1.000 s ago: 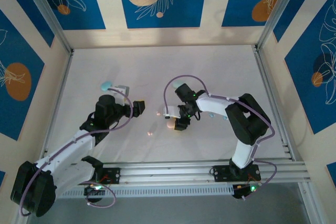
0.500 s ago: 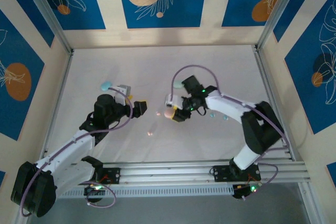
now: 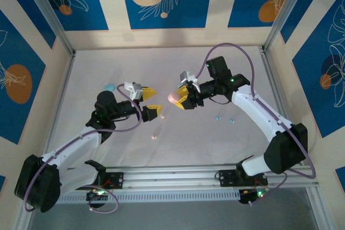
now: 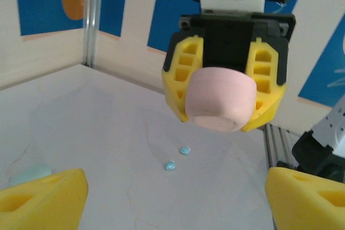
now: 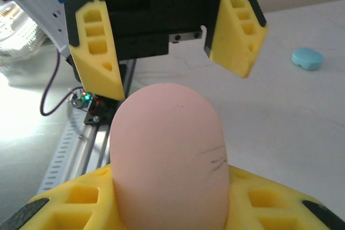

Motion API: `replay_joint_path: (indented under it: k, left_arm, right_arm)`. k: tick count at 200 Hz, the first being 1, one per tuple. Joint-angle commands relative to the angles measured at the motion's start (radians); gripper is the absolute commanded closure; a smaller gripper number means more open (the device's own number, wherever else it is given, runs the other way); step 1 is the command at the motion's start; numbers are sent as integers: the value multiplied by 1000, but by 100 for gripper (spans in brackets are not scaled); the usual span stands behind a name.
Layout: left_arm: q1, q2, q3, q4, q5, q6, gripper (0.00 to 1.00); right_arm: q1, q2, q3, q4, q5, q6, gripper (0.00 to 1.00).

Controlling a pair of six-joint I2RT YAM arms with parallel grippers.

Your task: Insert the wireless bluetooth earbuds into the charging case

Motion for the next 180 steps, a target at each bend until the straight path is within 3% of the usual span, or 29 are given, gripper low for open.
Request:
replay_joint_path:
  k: [1, 80, 130, 180]
  left_arm:
    - [-33, 7, 75, -42, 64, 107, 15]
    - [-116, 83, 177, -137, 22, 193, 20]
    - [-132, 123, 213, -140, 28, 187, 37]
    - [-147, 149, 236, -161, 36, 190, 47]
  right_arm:
    - [-4, -4, 35, -57, -70, -2, 67]
    - [21, 0, 36, -44, -26, -20, 67]
    - [23, 0, 35, -30, -13, -26, 67]
    - [25, -6, 29, -14, 1, -26, 67]
